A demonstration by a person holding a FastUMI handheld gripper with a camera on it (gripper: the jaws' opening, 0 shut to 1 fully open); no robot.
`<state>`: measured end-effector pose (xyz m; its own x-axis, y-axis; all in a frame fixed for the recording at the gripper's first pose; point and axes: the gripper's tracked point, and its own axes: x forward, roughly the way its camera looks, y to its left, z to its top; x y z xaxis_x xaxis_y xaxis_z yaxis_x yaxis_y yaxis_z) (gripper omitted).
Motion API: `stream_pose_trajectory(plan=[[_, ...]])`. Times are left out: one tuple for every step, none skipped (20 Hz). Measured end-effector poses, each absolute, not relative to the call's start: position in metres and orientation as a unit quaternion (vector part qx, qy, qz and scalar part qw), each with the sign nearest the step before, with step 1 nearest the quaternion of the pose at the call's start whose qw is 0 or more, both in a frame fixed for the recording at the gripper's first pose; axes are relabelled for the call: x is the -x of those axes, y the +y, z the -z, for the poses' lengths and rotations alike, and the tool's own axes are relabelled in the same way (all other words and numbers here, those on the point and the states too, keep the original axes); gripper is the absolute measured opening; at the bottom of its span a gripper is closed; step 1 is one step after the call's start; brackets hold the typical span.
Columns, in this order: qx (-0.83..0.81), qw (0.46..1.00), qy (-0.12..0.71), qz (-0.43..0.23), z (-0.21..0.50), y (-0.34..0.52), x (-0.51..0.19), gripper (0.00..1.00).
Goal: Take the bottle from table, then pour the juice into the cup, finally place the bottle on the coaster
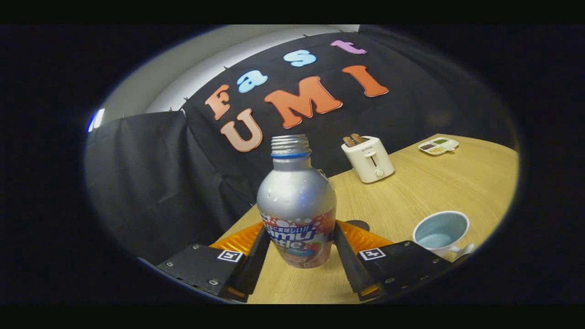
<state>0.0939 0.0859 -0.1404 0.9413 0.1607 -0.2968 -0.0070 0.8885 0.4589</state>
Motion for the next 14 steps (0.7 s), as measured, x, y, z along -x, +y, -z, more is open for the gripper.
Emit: stream_pose_trajectory(plan=[[-0.22, 0.961, 0.163, -0.034, 0.143, 0.081, -0.102, 0.77], [-0.208, 0.964, 0.162, -0.027, 0.145, 0.076, -0.11, 0.77], [-0.2, 0.966, 0.161, -0.021, 0.15, 0.071, -0.118, 0.77], [-0.191, 0.968, 0.164, -0.018, 0.155, 0.069, -0.128, 0.77], [-0.182, 0.968, 0.17, -0.014, 0.16, 0.066, -0.135, 0.77], [-0.173, 0.97, 0.173, -0.012, 0.164, 0.065, -0.141, 0.77], [-0.164, 0.971, 0.175, -0.011, 0.167, 0.064, -0.148, 0.77], [-0.156, 0.972, 0.178, -0.01, 0.173, 0.064, -0.152, 0.77], [-0.153, 0.971, 0.182, -0.009, 0.179, 0.066, -0.156, 0.77], [-0.151, 0.971, 0.186, -0.008, 0.185, 0.067, -0.161, 0.77], [-0.146, 0.971, 0.189, -0.007, 0.188, 0.066, -0.166, 0.77], [-0.138, 0.972, 0.192, -0.004, 0.193, 0.066, -0.17, 0.77], [-0.128, 0.973, 0.194, -0.002, 0.197, 0.066, -0.175, 0.77], [-0.118, 0.974, 0.195, -0.001, 0.202, 0.066, -0.178, 0.77]])
